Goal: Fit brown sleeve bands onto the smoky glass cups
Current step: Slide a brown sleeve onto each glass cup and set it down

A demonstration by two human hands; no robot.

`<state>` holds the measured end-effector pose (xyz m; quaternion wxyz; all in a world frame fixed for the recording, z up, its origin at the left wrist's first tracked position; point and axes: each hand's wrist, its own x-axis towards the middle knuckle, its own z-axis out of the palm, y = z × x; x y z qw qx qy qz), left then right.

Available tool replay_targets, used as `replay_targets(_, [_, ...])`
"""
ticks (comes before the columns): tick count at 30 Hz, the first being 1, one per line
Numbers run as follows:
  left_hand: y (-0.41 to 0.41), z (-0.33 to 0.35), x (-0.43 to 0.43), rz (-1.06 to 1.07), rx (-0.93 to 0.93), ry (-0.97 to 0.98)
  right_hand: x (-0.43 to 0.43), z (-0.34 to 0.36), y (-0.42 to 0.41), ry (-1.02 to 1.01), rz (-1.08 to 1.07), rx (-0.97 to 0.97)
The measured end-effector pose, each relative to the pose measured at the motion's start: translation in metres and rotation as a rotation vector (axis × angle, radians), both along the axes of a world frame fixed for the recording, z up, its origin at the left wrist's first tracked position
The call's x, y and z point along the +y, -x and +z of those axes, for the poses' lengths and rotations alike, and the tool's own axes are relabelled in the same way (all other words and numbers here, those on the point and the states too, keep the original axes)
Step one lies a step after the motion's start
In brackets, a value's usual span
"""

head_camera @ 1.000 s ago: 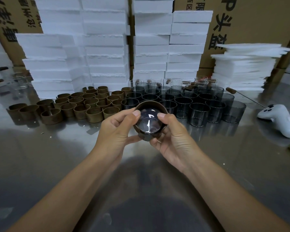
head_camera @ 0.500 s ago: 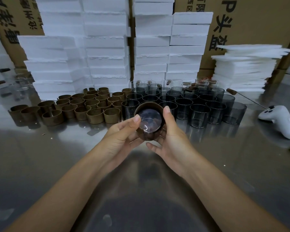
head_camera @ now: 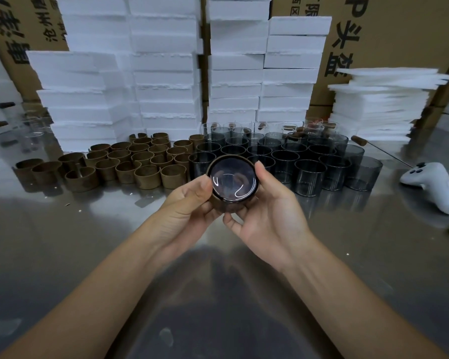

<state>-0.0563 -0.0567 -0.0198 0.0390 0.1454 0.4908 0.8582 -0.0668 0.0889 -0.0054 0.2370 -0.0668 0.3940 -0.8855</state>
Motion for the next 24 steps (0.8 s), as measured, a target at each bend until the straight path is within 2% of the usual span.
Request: replay_targets(24, [0.0006,-0.0023,-0.001,-0.018,0.027,0.05,-0.0025,-0.0015,0.0014,0.048,0.01,-0.174])
